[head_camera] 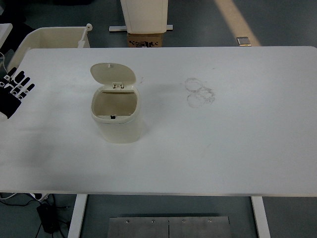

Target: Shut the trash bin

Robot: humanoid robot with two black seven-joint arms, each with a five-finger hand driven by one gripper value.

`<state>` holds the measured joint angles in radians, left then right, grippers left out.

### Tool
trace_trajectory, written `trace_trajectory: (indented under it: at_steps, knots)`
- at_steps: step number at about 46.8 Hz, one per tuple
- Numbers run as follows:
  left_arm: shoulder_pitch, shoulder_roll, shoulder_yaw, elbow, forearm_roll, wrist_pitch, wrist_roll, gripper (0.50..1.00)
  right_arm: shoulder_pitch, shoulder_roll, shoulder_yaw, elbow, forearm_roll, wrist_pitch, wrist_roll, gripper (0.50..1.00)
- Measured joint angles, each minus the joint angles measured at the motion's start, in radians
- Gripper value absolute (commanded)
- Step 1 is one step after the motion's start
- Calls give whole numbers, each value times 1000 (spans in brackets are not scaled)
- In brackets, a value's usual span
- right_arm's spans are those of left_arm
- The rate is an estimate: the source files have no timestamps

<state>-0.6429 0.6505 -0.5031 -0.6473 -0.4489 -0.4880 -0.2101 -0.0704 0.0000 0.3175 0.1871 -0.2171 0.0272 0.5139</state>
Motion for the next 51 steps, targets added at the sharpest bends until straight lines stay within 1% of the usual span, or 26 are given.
trace_trajectory:
  at_steps: [51]
  knots:
    - [13,-22,0,5,16,5,0,1000,0,0,0,0,-1,1,0,991]
